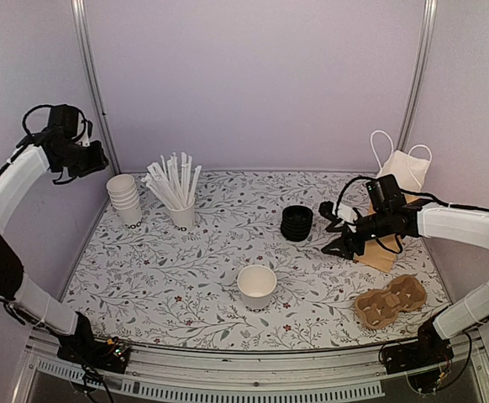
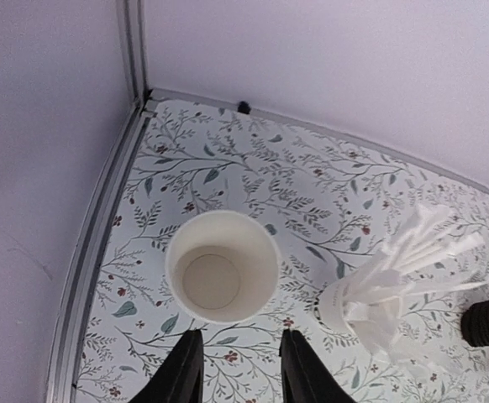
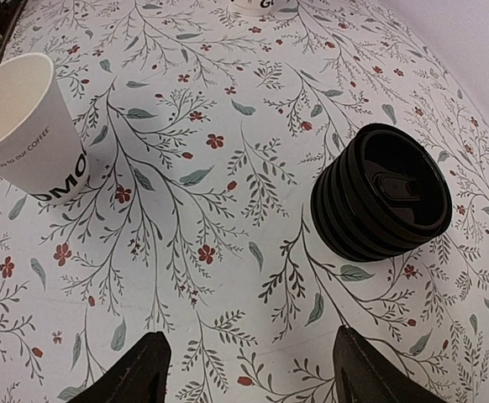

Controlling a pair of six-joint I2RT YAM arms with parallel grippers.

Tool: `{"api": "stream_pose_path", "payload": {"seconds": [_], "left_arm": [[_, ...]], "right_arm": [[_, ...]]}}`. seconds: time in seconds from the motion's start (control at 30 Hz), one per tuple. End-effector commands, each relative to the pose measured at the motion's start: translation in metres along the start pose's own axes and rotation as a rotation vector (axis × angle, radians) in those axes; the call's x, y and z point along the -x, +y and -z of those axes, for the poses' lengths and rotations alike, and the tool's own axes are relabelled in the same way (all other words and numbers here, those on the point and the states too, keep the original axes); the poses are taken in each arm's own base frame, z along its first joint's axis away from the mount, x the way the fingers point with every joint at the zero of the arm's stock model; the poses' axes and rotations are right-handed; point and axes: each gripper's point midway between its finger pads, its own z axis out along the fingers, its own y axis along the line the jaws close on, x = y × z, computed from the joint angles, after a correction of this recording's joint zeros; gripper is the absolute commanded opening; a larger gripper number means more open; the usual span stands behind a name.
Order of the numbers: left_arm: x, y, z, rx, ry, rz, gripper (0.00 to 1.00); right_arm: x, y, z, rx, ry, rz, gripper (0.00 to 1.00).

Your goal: Pack the takeout coffee

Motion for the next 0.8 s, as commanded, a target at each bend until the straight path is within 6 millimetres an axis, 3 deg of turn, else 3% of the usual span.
{"api": "stream_pose_path", "payload": {"seconds": [0.0, 0.2, 0.33, 0.43, 0.53, 0.63, 0.77], "left_arm": [[0.021, -0.077, 0.062, -0.183, -0.192, -0.152, 0.33], [-0.009, -0.165, 0.118, -0.45, -0.375, -0.321, 0.34], [-0.034, -0.21, 0.131, -0.629, -0.419, -0.415, 0.34], [-0.06, -0.244, 0.124, -0.744, -0.385, -0.489, 0.37], [-0.08, -0.276, 0.106, -0.798, -0.337, -0.549, 0.44], [-0.088, -0.301, 0.08, -0.809, -0.327, -0.575, 0.5], [-0.082, -0.308, 0.045, -0.731, -0.378, -0.563, 0.49]], "right_arm": [[0.017, -0.012, 0.006, -0.026, -0.032, -0.015, 0.69], [0.064, -0.022, 0.021, -0.041, -0.071, -0.048, 0.68], [0.082, -0.022, 0.02, -0.061, -0.04, 0.033, 0.66], [0.084, -0.029, 0.014, -0.074, 0.002, 0.086, 0.64], [0.086, -0.038, 0.01, -0.065, 0.05, 0.113, 0.56], [0.089, -0.046, -0.003, -0.033, 0.089, 0.108, 0.51], [0.091, -0.058, -0.02, -0.013, 0.134, 0.064, 0.49]]}}
